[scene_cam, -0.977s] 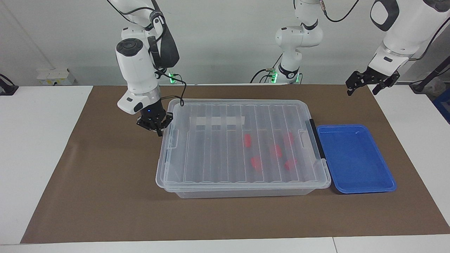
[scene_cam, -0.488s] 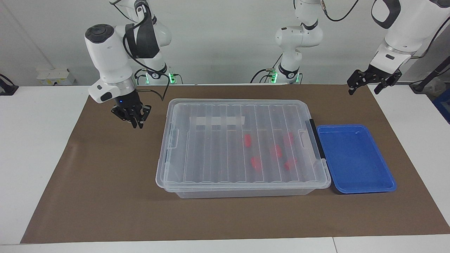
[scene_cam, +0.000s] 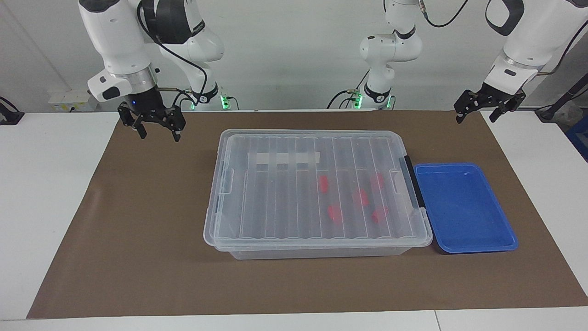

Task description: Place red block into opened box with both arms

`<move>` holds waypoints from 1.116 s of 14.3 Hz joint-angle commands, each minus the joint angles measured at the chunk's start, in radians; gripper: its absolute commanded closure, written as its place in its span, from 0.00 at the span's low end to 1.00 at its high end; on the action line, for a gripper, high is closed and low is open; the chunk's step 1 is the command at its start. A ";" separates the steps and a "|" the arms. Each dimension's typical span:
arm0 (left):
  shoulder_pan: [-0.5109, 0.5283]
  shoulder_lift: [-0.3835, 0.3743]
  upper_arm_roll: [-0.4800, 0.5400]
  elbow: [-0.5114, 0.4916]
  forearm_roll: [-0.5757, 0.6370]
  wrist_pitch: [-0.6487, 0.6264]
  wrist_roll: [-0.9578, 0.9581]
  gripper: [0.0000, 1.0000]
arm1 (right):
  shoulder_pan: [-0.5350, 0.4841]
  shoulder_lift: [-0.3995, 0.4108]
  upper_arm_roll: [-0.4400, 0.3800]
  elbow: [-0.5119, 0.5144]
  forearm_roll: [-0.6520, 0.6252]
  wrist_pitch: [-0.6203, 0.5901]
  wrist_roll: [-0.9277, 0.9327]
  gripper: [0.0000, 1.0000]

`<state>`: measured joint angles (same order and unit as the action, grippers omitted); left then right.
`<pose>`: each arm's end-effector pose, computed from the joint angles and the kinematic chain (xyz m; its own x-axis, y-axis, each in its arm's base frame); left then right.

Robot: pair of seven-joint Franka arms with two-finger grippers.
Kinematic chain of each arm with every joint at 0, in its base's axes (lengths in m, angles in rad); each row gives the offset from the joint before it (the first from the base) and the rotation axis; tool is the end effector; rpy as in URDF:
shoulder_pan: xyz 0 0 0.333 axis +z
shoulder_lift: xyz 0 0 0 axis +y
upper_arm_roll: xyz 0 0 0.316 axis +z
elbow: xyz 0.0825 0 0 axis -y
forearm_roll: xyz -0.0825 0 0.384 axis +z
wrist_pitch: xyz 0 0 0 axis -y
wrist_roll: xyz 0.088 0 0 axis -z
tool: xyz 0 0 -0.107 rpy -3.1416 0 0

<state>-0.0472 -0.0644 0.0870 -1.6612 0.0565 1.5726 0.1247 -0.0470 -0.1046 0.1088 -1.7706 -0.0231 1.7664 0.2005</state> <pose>0.5327 0.0287 0.6170 0.9959 -0.0851 -0.0306 -0.0865 -0.9951 -0.0474 0.5365 0.0339 0.6036 0.9855 -0.1335 0.1044 -0.1357 -0.9907 0.0138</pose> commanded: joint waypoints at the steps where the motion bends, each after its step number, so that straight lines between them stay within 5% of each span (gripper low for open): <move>1: -0.002 -0.014 0.003 -0.008 0.017 -0.005 0.001 0.00 | -0.014 0.075 0.006 0.184 0.014 -0.134 0.016 0.00; 4: -0.003 -0.014 0.002 -0.008 0.017 -0.005 0.001 0.00 | -0.014 0.132 0.008 0.333 0.008 -0.257 0.007 0.00; 16: -0.003 -0.014 0.003 -0.008 0.017 -0.005 0.001 0.00 | -0.019 0.052 0.008 0.203 0.020 -0.231 0.002 0.00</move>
<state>-0.0468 -0.0645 0.0880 -1.6612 0.0565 1.5725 0.1247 -0.0514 -0.0236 0.1096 -1.5285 -0.0232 1.5077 0.2006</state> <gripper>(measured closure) 0.000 0.000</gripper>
